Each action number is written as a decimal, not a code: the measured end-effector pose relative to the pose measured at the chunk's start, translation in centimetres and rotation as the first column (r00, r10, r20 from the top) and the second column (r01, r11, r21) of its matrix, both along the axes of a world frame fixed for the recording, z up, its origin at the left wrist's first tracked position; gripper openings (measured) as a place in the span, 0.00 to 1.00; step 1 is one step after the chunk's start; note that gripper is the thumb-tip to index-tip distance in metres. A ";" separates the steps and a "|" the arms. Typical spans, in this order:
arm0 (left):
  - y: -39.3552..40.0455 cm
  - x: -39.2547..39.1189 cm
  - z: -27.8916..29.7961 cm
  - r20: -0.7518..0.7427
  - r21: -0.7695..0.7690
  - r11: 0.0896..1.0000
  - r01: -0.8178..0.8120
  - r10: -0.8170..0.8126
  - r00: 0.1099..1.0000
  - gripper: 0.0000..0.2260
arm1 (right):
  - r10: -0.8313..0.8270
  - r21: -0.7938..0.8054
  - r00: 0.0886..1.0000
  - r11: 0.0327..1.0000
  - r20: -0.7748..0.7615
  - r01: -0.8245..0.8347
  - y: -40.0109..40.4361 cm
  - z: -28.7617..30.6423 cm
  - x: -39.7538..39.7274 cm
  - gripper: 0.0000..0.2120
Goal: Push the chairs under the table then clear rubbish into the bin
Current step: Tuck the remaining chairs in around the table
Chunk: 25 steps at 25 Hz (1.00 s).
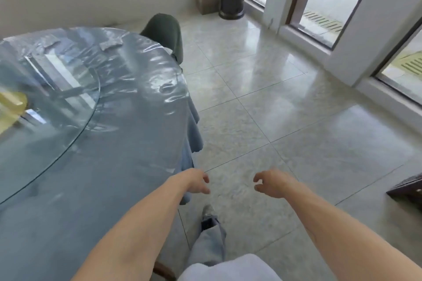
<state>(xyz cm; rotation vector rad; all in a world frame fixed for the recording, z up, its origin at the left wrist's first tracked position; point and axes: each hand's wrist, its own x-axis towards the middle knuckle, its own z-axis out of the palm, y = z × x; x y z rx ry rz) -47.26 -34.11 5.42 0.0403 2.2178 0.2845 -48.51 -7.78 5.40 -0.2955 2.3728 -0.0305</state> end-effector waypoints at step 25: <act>-2.4 -56.6 -0.3 0.016 0.017 0.995 -0.096 0.096 0.995 0.26 | 0.083 -0.036 0.987 0.995 -0.137 -0.089 -3.6 0.2 -59.9 0.21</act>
